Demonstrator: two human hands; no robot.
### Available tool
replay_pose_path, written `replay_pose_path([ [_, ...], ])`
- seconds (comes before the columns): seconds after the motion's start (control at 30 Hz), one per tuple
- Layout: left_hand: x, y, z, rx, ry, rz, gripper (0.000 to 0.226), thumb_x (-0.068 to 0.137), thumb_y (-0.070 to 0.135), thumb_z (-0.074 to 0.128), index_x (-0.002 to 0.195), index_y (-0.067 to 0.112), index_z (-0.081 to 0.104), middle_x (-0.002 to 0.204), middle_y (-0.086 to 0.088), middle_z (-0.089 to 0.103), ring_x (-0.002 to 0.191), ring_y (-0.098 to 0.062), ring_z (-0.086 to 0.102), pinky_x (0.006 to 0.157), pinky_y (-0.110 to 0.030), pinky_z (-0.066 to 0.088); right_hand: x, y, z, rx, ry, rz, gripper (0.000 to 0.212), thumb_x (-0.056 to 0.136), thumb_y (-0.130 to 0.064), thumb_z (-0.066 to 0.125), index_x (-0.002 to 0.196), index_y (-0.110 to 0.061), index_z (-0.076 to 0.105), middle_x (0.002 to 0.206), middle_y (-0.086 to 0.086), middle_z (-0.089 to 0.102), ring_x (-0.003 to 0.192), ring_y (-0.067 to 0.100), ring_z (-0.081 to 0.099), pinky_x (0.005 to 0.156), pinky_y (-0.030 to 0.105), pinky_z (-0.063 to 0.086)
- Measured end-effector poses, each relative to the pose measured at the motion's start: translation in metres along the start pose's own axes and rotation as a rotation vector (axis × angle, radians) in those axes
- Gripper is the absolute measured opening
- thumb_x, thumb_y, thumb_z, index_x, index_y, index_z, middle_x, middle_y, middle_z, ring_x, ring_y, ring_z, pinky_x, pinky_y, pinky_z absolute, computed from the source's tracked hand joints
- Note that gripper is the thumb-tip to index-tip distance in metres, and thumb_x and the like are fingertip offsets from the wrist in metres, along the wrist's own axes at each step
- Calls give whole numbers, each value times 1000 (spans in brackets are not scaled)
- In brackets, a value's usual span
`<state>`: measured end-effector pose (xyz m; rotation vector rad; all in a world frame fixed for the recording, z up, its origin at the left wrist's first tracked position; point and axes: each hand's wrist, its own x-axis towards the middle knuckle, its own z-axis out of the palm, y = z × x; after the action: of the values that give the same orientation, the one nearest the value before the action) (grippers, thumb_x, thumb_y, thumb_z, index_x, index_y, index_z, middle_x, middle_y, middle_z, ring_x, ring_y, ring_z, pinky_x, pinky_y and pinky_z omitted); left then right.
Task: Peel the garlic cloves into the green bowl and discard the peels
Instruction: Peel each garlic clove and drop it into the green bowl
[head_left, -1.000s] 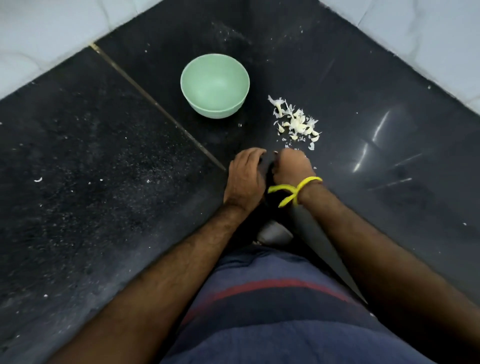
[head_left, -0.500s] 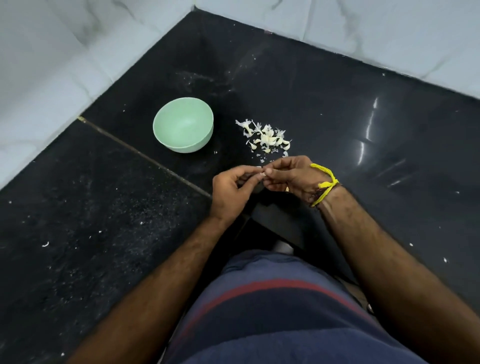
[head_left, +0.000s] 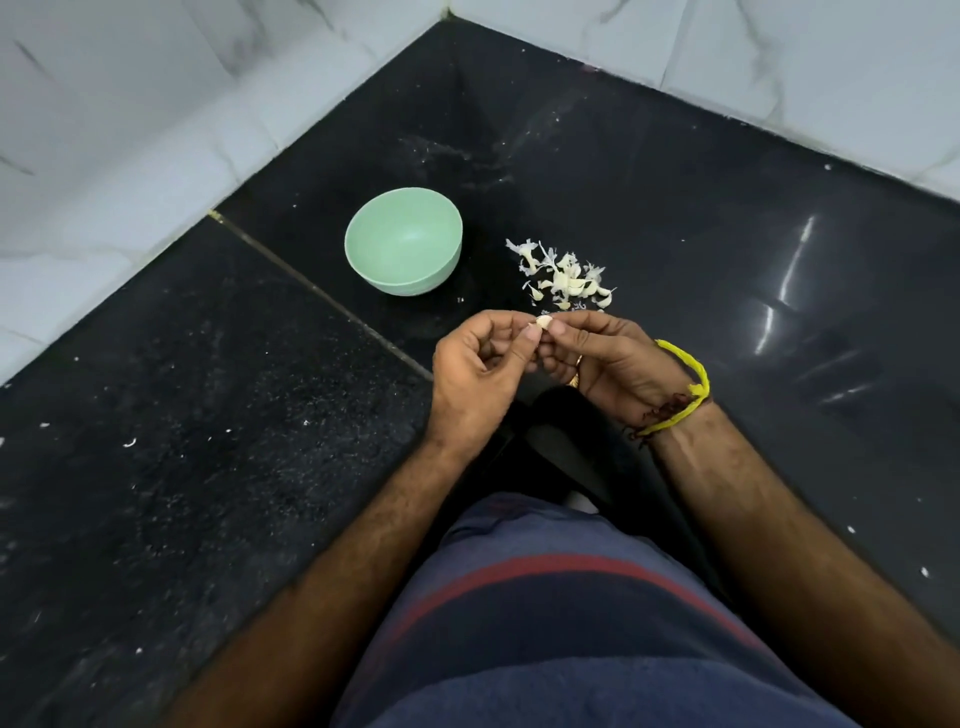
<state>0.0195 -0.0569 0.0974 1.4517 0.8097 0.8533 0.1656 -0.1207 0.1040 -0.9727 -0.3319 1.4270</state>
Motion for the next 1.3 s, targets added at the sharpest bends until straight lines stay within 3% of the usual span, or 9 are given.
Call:
replay_pose_path([
  [0.43,3,15,-9,60,29,54,5,92,-5,66,92,-8,71,75,-8,72,63,-9,68,62,-21,55,3,-3,10,-149,3,-80,8,74,-6,70,80,-4,75,73,13,71,67,19,68,67,25,58],
  [0.6,2,23,-8,-7,-9,25,10,90,-8,66,87,0,71,67,5,70,57,-4,63,59,-17,51,-1,-7,10,-72,-53,-5,12,77,-4,64,75,-8,75,71,9,70,63,17,68,63,24,56],
  [0.87,2,28,-5,-14,12,-60,13,88,-6,67,82,5,71,63,5,65,56,-5,58,55,-18,49,-1,0,11,76,-81,95,10,75,-6,66,82,-9,73,73,6,69,65,13,68,62,24,56],
  [1.03,2,30,-8,69,85,-46,6,85,5,70,84,-1,70,67,1,65,58,-3,60,57,-19,49,3,9,18,-17,-6,-112,14,77,-3,69,88,-7,74,84,8,73,75,16,69,69,25,57],
  [1.17,6,31,-9,93,131,-69,12,79,16,70,81,4,70,68,0,65,61,-9,57,59,-27,51,2,14,24,-485,139,-503,14,83,2,71,97,1,74,89,13,73,76,14,67,69,24,54],
  [1.3,8,33,-6,78,124,-68,9,81,9,70,82,0,69,68,-2,67,59,-4,60,59,-21,50,-1,11,25,-650,108,-610,23,82,4,72,105,4,72,98,18,71,90,26,70,82,33,58],
])
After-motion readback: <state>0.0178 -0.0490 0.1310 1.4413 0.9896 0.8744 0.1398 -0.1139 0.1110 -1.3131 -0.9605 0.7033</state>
